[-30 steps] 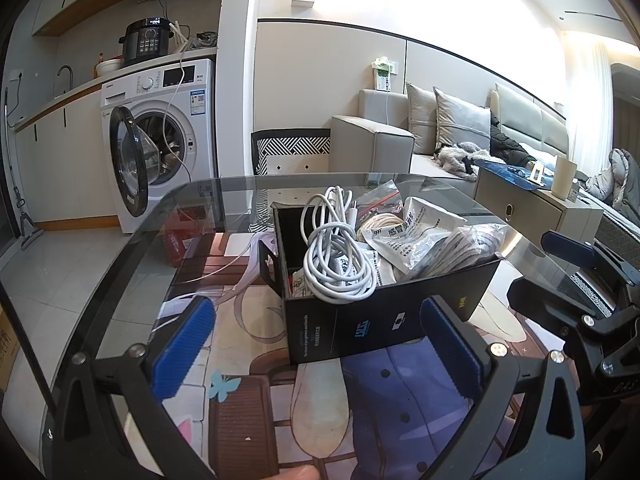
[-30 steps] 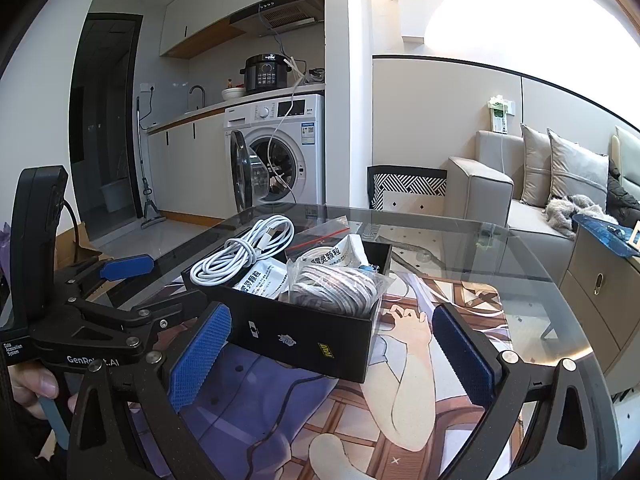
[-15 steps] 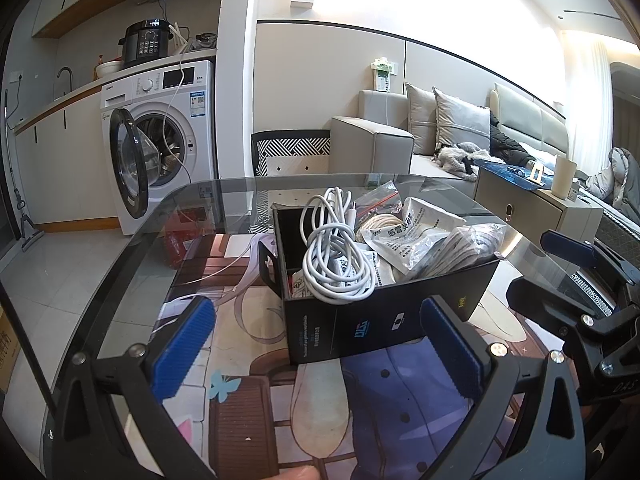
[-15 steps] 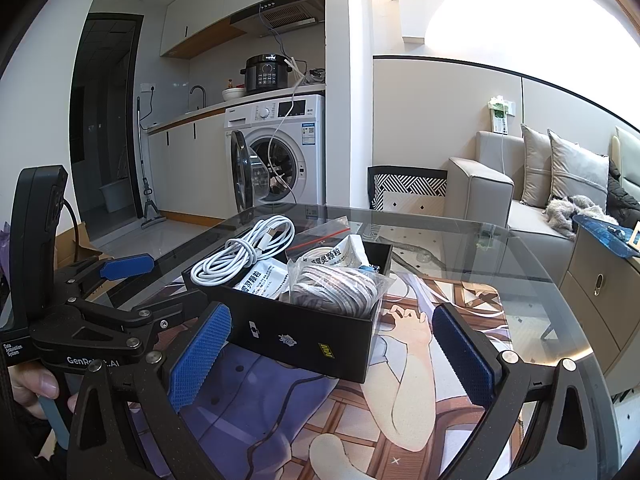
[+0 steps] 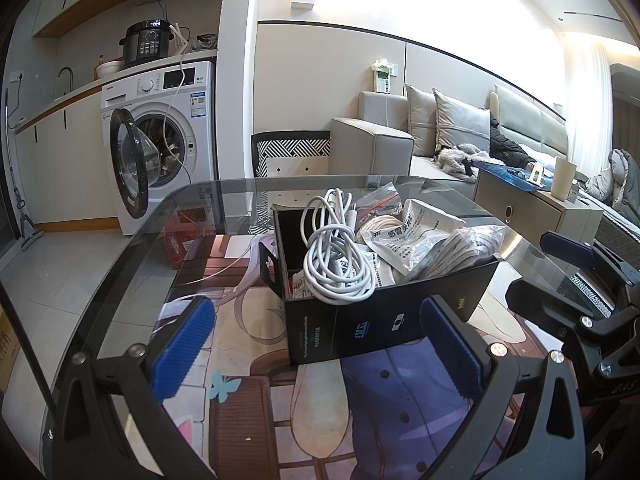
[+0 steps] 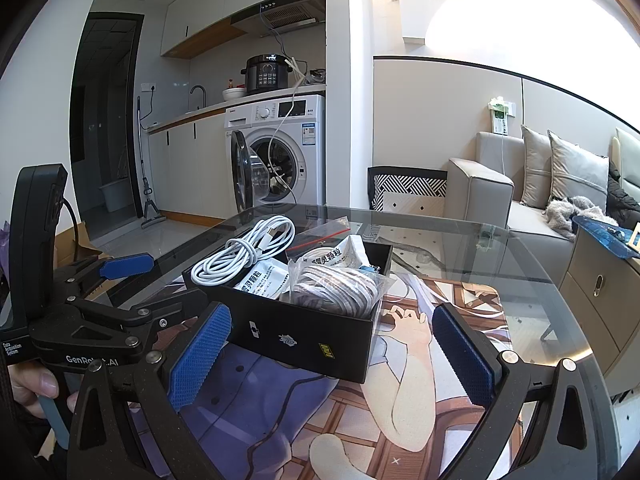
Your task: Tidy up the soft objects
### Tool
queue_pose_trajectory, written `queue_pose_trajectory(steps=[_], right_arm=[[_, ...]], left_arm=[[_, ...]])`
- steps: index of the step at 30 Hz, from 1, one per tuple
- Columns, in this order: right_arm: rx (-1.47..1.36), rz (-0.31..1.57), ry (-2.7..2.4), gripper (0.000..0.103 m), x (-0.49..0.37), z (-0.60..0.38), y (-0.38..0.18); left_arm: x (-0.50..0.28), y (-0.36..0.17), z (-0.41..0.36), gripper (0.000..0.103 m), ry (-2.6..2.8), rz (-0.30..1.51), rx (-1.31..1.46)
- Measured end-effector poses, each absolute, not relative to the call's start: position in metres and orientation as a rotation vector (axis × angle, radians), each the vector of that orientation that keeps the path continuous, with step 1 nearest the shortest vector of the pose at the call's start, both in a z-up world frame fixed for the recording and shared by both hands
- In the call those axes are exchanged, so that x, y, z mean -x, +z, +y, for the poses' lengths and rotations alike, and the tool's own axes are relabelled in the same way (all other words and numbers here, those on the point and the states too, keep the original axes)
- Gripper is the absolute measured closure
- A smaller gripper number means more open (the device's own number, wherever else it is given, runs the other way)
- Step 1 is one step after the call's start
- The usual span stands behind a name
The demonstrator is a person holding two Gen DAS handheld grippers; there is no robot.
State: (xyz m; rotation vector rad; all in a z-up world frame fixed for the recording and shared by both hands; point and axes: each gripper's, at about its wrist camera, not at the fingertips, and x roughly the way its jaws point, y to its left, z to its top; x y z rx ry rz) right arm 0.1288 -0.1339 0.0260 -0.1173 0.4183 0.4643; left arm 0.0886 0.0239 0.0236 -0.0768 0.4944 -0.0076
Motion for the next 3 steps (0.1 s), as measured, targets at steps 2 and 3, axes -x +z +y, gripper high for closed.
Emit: queue_pose_trajectory(steps=[2,3], right_arm=[[0.117,0.418,0.464,0.001,-0.1287,-0.1338,0.0258],[0.117,0.418,0.464,0.001,-0.1288,-0.1338,0.0258]], left_arm=[[-0.0886,0.0237,0.0243,0.000,-0.007,0.496,0.079],[-0.0887,0.0261,0.0244,0.000,-0.006,0.496,0.079]])
